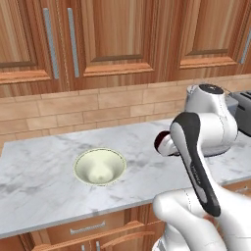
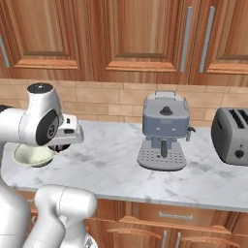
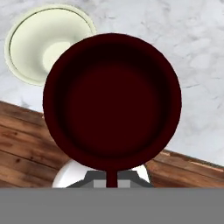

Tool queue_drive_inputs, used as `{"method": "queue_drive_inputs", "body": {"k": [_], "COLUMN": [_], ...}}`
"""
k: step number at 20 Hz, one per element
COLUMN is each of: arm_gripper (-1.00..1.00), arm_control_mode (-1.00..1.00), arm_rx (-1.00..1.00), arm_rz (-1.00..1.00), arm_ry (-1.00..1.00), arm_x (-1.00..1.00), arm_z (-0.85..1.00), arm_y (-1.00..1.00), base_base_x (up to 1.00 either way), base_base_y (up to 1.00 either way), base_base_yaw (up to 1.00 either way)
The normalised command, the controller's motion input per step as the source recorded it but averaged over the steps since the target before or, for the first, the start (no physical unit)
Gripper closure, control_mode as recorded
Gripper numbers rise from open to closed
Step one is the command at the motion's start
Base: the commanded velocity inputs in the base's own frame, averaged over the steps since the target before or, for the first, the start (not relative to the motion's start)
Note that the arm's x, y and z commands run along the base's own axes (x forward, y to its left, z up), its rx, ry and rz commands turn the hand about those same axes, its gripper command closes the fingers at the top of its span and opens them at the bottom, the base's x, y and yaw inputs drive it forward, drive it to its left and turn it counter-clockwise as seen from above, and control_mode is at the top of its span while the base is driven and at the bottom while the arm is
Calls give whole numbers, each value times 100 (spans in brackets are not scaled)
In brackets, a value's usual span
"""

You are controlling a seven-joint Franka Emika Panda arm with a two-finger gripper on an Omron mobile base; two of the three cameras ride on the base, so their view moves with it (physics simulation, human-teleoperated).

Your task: Clear the mugs and bowl far away from the sink.

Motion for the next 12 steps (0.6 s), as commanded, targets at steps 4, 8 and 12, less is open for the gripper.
{"method": "queue_drive_inputs", "body": {"k": [4, 8, 12], "arm_gripper": [100, 100, 100], "arm_control_mode": [-100, -100, -100], "arm_rx": [0, 0, 0], "arm_rz": [-3, -10, -16], "arm_ry": [12, 1, 0], "arm_x": [38, 3, 3], "arm_z": [-95, -65, -42], "arm_y": [0, -9, -11], "base_base_x": [0, 0, 0], "base_base_y": [0, 0, 0], "base_base_yaw": [0, 0, 0]}}
